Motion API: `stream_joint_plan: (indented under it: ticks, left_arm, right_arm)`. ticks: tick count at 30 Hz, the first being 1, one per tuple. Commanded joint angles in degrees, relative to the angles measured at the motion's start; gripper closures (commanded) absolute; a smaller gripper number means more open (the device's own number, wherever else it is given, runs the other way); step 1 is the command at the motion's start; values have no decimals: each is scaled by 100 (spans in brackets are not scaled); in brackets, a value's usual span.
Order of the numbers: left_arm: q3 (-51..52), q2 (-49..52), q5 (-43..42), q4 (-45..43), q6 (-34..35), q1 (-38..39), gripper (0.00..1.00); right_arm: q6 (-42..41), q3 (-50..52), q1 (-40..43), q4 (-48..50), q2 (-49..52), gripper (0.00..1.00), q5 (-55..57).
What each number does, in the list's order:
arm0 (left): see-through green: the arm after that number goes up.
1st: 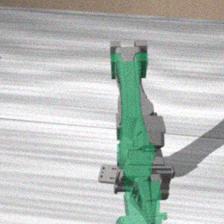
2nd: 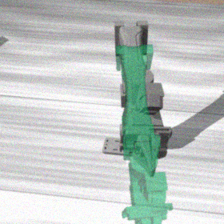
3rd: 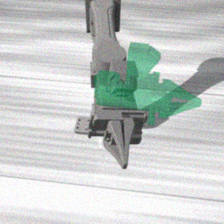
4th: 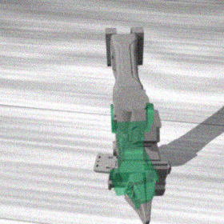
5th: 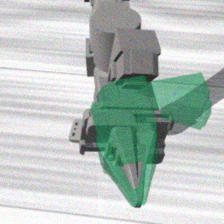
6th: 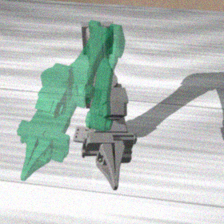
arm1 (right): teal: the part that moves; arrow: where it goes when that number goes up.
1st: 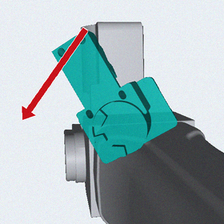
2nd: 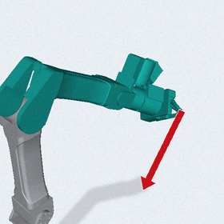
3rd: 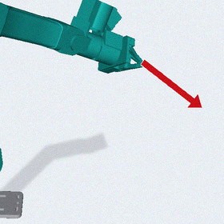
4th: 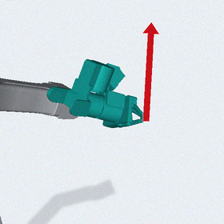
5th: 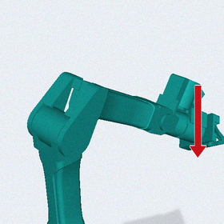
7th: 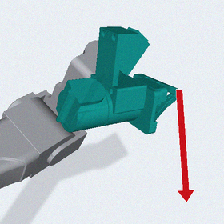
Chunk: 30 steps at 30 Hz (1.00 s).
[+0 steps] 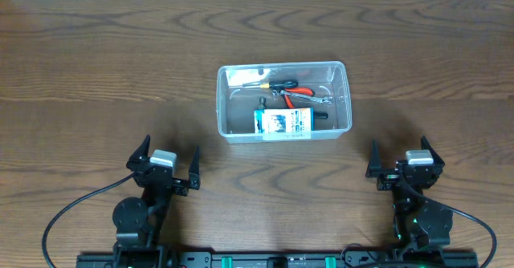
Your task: Pack container
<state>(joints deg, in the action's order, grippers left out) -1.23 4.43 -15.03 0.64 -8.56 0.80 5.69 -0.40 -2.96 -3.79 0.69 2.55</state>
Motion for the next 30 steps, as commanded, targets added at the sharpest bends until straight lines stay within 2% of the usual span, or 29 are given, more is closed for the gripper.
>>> stream_joint_plan:
  ticks: [1, 30]
  left_arm:
    - [101, 61, -37, 210, 74, -24, 2]
    - [101, 267, -37, 210, 74, -24, 2]
  right_arm:
    - [81, 9, -39, -24, -37, 1, 39]
    - [81, 9, -39, -24, -37, 1, 39]
